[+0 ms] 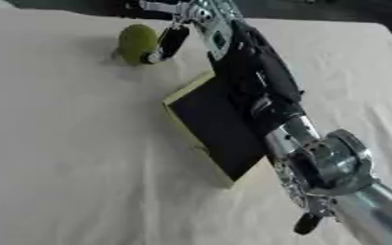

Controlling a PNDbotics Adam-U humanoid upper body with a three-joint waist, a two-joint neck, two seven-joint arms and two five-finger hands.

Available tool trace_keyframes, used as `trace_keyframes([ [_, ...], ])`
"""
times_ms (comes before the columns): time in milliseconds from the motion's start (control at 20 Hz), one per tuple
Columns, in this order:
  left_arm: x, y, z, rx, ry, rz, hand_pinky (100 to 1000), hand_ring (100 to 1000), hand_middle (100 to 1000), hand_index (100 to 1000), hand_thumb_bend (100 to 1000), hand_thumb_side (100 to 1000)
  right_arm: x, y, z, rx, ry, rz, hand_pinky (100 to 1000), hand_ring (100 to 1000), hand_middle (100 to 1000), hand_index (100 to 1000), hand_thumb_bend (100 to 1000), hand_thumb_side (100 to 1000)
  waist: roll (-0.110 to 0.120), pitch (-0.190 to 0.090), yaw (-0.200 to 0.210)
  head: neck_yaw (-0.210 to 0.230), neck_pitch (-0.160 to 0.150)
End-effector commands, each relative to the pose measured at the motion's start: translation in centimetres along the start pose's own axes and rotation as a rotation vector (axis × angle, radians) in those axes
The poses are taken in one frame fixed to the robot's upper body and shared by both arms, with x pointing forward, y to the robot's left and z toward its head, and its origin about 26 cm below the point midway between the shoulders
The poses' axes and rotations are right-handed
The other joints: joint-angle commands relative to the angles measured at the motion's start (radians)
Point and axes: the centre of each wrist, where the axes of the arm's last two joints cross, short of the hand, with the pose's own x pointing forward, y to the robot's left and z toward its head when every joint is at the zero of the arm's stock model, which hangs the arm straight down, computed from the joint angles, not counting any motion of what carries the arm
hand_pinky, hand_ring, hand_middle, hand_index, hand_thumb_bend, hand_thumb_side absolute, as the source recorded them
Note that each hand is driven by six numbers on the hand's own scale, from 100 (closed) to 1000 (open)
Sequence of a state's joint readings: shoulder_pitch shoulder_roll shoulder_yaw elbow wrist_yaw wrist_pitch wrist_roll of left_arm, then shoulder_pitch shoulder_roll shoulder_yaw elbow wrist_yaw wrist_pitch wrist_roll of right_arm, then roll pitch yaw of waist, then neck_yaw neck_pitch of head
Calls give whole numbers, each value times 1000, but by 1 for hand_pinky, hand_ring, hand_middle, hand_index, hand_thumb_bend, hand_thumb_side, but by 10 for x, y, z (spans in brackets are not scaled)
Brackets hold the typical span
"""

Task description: Pick up objects on the table and place them in the box.

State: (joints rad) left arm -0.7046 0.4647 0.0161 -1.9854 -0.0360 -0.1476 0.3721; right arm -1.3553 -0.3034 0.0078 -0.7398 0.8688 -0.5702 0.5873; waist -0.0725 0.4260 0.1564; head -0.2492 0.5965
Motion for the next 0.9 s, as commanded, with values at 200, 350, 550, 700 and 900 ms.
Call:
trace_keyframes([
  [200, 6, 3, -7, 7, -33, 1, 757, 852, 661, 738, 206, 496, -9, -21, 17, -22, 56, 47, 883, 896, 870, 960, 397, 154, -2, -8, 13, -21, -29],
  [350, 6, 3, -7, 8, -35, 2, 756, 853, 661, 738, 200, 501, -9, -20, 16, -27, 58, 42, 882, 894, 867, 961, 374, 160, -5, -2, 19, -28, -34],
  [550, 8, 2, -10, 11, -48, 6, 756, 854, 661, 738, 197, 505, -12, -22, 21, -64, 91, 37, 882, 898, 868, 961, 354, 156, -15, 18, 47, -53, -52],
  [700, 8, 3, -10, 17, -48, 2, 756, 856, 662, 737, 192, 513, -15, -20, 24, -77, 123, 39, 881, 896, 859, 959, 313, 166, -19, 27, 58, -65, -58],
  [900, 7, 3, -9, 23, -43, 2, 756, 857, 662, 737, 190, 516, -18, -17, 26, -100, 149, 45, 869, 888, 848, 948, 251, 131, -22, 32, 61, -72, -57],
])
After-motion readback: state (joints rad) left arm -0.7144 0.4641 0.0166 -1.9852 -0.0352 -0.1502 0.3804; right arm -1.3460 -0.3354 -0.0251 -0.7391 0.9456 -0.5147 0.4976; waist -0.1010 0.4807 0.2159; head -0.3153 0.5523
